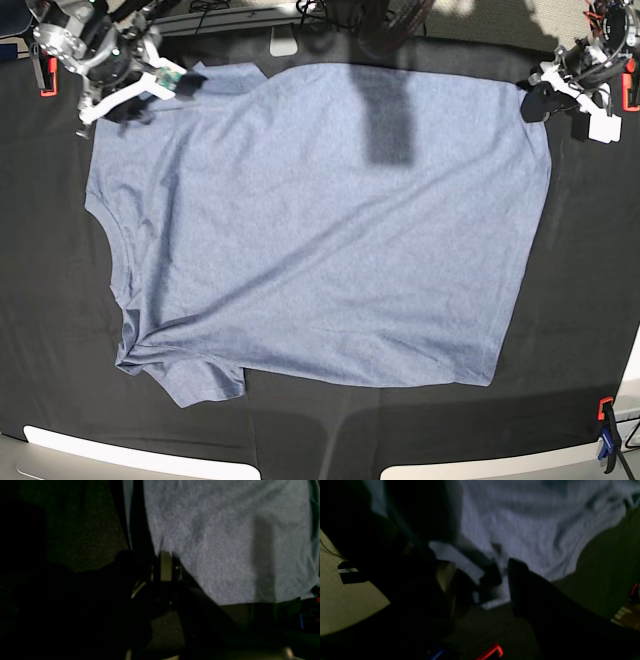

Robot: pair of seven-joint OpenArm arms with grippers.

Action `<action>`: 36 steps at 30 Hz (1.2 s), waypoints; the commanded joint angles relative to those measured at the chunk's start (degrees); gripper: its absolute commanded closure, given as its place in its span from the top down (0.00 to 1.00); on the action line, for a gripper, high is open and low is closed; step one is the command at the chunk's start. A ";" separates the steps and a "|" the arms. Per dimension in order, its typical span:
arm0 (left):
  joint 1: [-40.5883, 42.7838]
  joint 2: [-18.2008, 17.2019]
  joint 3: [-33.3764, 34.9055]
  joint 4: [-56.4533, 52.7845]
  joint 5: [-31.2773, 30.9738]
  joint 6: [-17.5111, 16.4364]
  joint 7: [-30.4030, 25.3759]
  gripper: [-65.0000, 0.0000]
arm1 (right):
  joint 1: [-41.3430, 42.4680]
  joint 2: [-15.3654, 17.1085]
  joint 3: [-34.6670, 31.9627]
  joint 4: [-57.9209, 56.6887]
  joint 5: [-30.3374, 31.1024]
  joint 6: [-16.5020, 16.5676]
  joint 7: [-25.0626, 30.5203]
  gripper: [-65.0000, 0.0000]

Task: Layout the t-shirt on the table in an organized manner, then fold the t-shirt properly
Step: 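Move the right gripper to the shirt shoulder and grasp it, then lift the shirt shoulders with both grippers and pull them apart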

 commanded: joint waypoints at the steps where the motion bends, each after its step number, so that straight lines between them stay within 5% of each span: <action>1: 0.17 -0.81 -0.35 0.68 -0.92 -0.49 -0.74 0.00 | 0.35 0.81 -0.31 0.72 -1.03 -0.35 0.46 0.41; 6: 0.15 -0.83 -0.37 1.70 -1.86 -0.49 -0.96 0.00 | 2.10 0.85 -0.55 0.74 -1.33 -2.12 0.46 0.00; 13: -0.02 -0.79 -0.35 8.61 -2.38 -0.49 -4.83 0.00 | 7.28 0.79 2.51 0.72 2.91 -5.09 0.44 0.00; 18: -1.88 -0.63 -0.24 9.42 5.57 4.94 -8.92 0.00 | 12.57 0.28 3.17 -1.44 13.42 -5.03 0.46 0.00; 24: -1.92 -0.66 -0.24 9.42 5.81 5.01 -10.84 0.00 | 21.68 -4.83 3.17 -10.23 14.91 -5.05 0.76 0.43; 27: -1.88 -0.66 -0.24 9.42 5.81 5.03 -10.58 0.00 | 22.14 -6.16 3.13 -9.05 15.67 -4.02 1.44 0.43; 32: -1.88 -0.66 -0.24 9.42 5.84 5.01 -10.21 0.00 | 16.33 -5.70 3.13 0.11 15.41 3.61 2.10 0.43; 36: -1.88 -0.66 -0.24 9.42 5.81 5.03 -10.21 0.00 | 10.67 -5.68 3.13 2.73 12.70 4.52 1.77 0.43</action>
